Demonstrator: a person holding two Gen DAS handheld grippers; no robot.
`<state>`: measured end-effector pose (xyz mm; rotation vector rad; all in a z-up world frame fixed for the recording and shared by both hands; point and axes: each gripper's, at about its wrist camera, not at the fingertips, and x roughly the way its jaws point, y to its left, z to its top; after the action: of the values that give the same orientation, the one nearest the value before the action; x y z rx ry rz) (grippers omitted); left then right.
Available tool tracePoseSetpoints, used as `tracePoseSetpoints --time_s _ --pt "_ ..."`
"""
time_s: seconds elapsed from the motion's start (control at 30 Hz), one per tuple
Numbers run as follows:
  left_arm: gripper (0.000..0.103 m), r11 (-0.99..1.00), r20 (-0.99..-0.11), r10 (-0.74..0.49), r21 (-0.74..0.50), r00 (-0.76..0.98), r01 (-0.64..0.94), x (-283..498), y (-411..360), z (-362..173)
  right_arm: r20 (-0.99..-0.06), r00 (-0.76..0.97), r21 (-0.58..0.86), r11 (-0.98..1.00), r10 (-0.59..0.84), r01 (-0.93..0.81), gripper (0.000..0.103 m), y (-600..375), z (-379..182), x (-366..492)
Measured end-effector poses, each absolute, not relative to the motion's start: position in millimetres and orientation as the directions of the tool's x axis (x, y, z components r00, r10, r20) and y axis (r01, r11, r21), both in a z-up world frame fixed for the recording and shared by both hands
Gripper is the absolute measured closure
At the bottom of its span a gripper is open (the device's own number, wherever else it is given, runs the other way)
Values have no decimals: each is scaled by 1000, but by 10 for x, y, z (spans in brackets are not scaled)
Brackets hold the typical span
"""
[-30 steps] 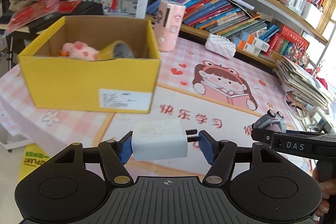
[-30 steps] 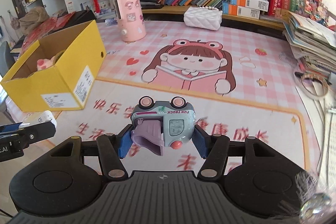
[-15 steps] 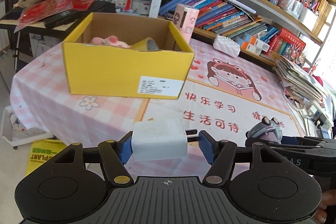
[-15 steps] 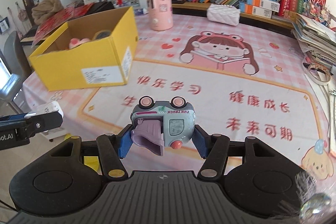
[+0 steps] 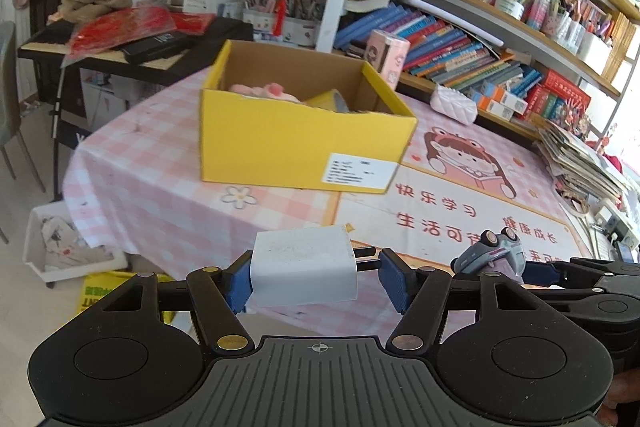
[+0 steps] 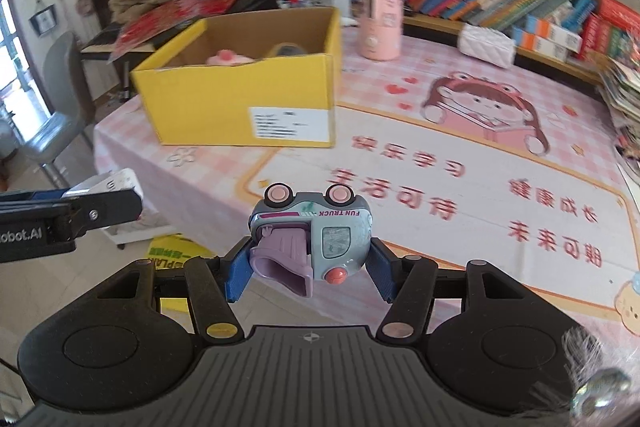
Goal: Organize objects
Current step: 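Carry the white block and toy truck with both tools over the yellow box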
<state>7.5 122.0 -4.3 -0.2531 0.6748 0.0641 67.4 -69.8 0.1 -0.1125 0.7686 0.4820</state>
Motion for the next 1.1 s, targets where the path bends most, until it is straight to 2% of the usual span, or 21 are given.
tracePoseSetpoints --time_s 0.6,0.9,1.1 --pt "39 964 -599 1 -211 801 -159 -54 1500 6 -679 617 60 867 399 -495 46 -341 82 539" --pt "39 965 -586 9 -206 810 -160 232 1540 58 -681 609 51 856 406 -514 46 -237 104 781" --pt "39 968 -547 43 -184 836 -171 657 1580 223 -632 649 70 865 424 -497 46 -233 251 1255"
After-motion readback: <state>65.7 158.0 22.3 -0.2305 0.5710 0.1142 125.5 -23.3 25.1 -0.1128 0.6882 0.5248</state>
